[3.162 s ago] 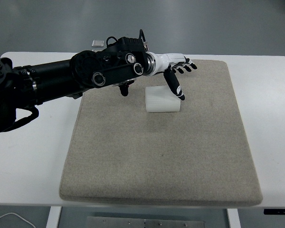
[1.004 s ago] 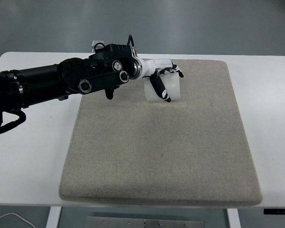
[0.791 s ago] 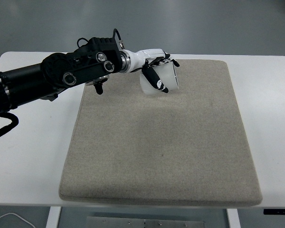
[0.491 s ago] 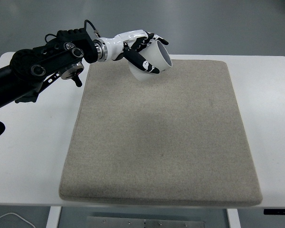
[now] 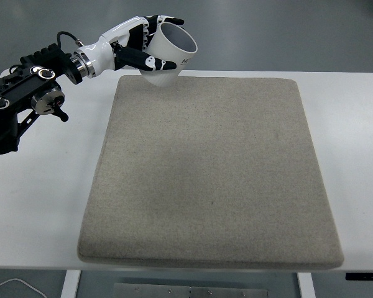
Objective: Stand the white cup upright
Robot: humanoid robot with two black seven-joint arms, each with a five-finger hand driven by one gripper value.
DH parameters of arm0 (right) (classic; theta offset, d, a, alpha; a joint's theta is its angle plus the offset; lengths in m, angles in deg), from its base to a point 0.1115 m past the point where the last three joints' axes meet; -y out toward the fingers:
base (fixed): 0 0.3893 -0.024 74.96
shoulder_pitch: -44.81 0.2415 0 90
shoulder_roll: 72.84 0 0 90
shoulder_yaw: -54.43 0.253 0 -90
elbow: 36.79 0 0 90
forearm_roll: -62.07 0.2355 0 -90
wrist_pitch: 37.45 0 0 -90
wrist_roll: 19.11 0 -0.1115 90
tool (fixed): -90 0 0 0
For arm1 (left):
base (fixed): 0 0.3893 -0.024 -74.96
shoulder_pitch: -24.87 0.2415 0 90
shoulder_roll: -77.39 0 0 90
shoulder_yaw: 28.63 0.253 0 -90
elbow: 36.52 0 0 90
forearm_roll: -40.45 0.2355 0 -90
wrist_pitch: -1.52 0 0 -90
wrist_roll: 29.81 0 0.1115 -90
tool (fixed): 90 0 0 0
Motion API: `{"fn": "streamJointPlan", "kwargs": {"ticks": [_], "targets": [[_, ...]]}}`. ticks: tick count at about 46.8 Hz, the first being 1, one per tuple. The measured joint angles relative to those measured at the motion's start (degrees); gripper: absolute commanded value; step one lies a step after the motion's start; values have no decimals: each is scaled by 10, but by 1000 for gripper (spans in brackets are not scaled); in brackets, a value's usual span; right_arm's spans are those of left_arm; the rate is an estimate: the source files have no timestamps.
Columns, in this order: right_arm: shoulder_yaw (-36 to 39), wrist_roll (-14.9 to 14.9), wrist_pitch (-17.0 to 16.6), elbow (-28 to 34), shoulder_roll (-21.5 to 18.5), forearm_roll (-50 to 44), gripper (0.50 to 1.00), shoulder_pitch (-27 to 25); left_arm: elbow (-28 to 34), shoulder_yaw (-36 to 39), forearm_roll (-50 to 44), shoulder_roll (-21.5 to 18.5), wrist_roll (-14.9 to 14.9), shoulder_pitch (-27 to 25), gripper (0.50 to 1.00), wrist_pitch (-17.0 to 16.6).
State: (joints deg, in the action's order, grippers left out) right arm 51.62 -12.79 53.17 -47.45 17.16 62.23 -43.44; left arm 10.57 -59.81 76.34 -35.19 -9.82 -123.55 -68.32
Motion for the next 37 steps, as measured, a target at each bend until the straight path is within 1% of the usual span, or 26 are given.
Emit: {"fn": "streamJointPlan", "kwargs": {"ticks": [4,10,15,18,19,26,34,37], "targets": [[0,0,0,0,0,0,930,0,-4,-17,0,0,22,19,500,7],[0,0,0,0,0,0,930,0,-15,-24,-1,-6,71,40,500,17],[0,0,0,0,0,0,930,0,-31,-27,-6,-8,110,55,500,36],[0,0,0,0,0,0,930,0,-46,-30,-11,-9,141,63,500,49],[0,0,0,0,0,0,930,0,-50,-30,-12,-9,145,65,500,53],[0,0,0,0,0,0,930,0,-93,-30,-14,-7,150,79,500,86],[0,0,0,0,0,0,930,0,-126,-29,-15,-1,150,105,500,106],[0,0,0,0,0,0,930,0,-137,-28,-15,2,150,112,500,109]]}}
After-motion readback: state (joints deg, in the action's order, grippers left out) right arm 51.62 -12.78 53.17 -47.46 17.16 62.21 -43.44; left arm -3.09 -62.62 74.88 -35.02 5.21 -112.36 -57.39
